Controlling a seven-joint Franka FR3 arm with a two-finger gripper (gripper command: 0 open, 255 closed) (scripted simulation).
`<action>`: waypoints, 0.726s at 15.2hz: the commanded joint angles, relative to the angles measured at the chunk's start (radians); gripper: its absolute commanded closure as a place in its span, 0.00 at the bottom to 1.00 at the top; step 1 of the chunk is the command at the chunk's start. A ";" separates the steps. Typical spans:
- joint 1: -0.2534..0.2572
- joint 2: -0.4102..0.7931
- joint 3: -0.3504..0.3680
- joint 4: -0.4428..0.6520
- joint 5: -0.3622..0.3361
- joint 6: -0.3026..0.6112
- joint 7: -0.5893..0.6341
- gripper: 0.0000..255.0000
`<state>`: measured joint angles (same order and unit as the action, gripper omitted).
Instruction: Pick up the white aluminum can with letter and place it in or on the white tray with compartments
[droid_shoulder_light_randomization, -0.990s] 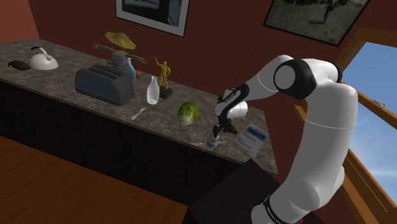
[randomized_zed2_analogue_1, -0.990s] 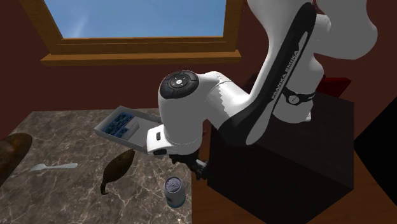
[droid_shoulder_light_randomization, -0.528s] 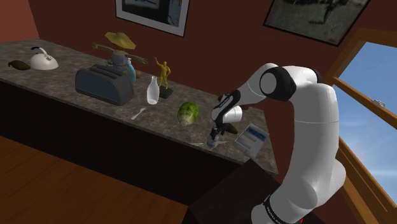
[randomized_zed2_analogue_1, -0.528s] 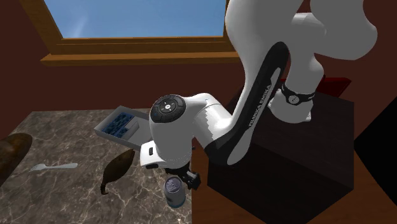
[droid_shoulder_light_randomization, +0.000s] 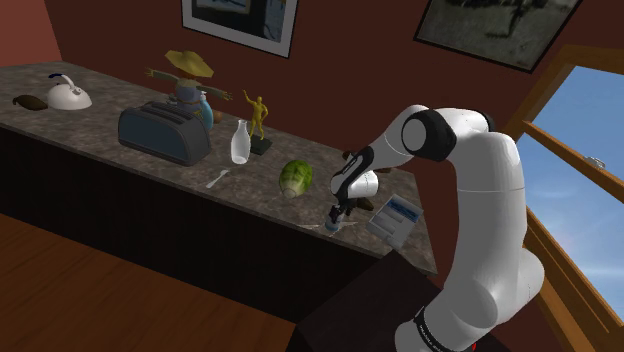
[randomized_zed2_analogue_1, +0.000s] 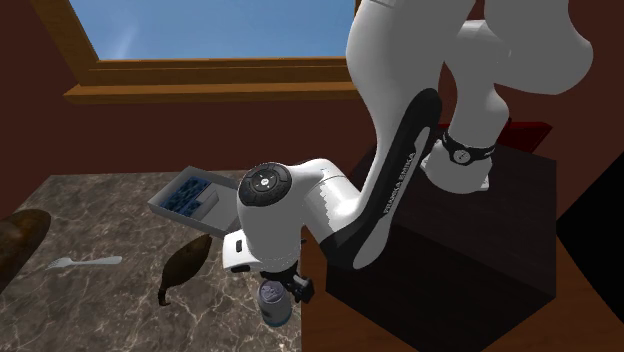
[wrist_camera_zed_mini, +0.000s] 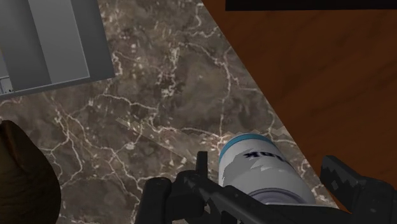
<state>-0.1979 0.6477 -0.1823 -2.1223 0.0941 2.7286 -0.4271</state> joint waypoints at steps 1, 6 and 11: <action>0.000 0.001 0.000 0.000 0.000 0.000 0.000 0.00; 0.000 0.000 0.000 0.000 0.000 0.000 0.000 1.00; 0.000 0.001 0.000 0.001 0.000 0.000 0.000 1.00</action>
<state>-0.1980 0.6469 -0.1820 -2.1217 0.0942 2.7278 -0.4274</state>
